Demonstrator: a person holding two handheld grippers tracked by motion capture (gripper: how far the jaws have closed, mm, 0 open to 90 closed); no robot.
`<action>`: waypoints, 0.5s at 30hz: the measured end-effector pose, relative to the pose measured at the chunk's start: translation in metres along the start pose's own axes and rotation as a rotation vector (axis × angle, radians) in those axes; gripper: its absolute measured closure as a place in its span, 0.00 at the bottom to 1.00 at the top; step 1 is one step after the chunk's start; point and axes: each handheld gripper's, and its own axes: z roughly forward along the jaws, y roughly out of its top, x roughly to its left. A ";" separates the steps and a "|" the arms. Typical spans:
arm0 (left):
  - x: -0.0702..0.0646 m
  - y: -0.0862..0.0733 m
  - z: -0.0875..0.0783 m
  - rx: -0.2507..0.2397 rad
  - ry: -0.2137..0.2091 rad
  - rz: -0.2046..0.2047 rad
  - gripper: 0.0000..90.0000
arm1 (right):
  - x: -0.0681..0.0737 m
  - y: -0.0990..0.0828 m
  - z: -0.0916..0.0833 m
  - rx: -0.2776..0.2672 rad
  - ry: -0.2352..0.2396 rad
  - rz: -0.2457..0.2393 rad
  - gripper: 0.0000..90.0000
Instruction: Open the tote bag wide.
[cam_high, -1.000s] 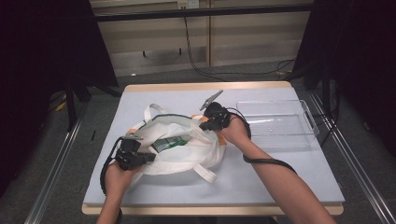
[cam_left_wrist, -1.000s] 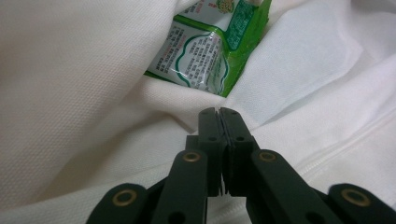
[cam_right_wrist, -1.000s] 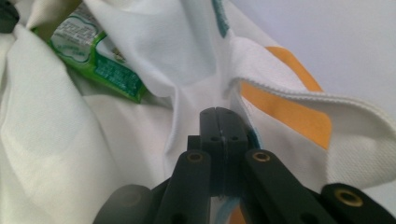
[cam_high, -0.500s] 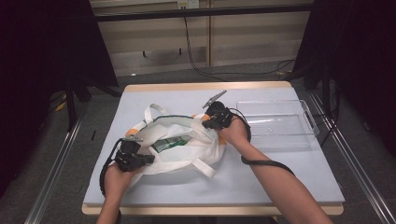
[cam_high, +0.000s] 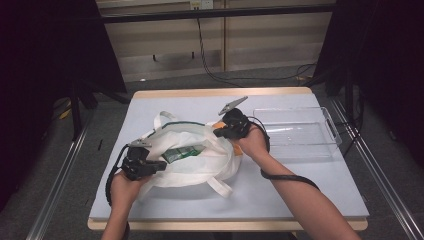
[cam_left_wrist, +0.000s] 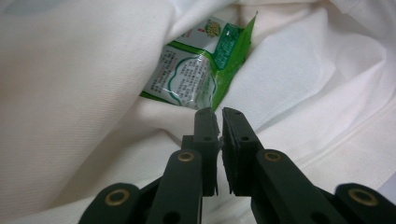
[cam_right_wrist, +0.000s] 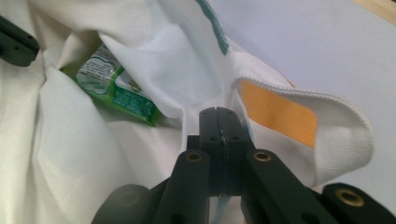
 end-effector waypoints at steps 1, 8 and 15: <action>0.000 0.001 -0.001 -0.008 -0.001 -0.016 0.94 | 0.001 0.000 -0.002 -0.003 0.003 -0.003 1.00; 0.002 0.011 -0.008 -0.025 0.023 -0.007 0.94 | 0.013 0.000 -0.012 -0.018 0.044 -0.027 1.00; 0.000 0.027 -0.001 0.002 0.048 0.007 0.95 | 0.029 -0.006 -0.006 0.016 0.079 -0.069 1.00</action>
